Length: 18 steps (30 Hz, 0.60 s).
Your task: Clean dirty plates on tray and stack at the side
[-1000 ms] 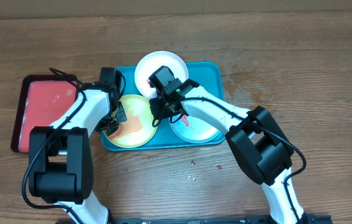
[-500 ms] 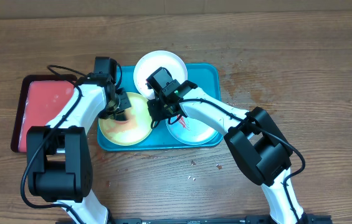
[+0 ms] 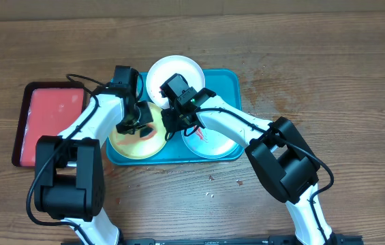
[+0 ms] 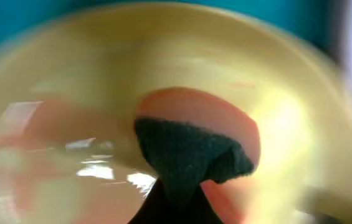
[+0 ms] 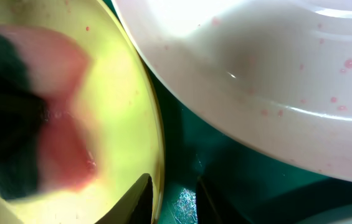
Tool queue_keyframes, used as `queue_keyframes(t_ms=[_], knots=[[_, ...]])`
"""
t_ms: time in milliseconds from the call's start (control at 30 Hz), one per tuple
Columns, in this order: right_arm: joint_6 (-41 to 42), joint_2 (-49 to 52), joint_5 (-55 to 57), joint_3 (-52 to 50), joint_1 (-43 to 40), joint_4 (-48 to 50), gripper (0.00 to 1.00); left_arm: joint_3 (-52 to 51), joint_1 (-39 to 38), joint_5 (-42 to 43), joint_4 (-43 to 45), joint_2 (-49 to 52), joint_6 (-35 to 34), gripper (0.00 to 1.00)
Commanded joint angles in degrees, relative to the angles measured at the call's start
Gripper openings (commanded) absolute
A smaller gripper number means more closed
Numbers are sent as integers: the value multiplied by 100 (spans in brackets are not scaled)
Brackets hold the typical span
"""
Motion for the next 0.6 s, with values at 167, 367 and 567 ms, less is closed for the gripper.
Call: queue_keyframes(t_ms=[167,367,567], knots=[[-17,101,175,70,-52,-4,17,48,407,-2028,-396,50,-2,4],[-179,44,168,136,-52,0,18,756,409,-2022,-892,-531,-267,4],[-365,-350,219,407,7,-50,4,1207,804,-2028,-933,-1659,-317,4]])
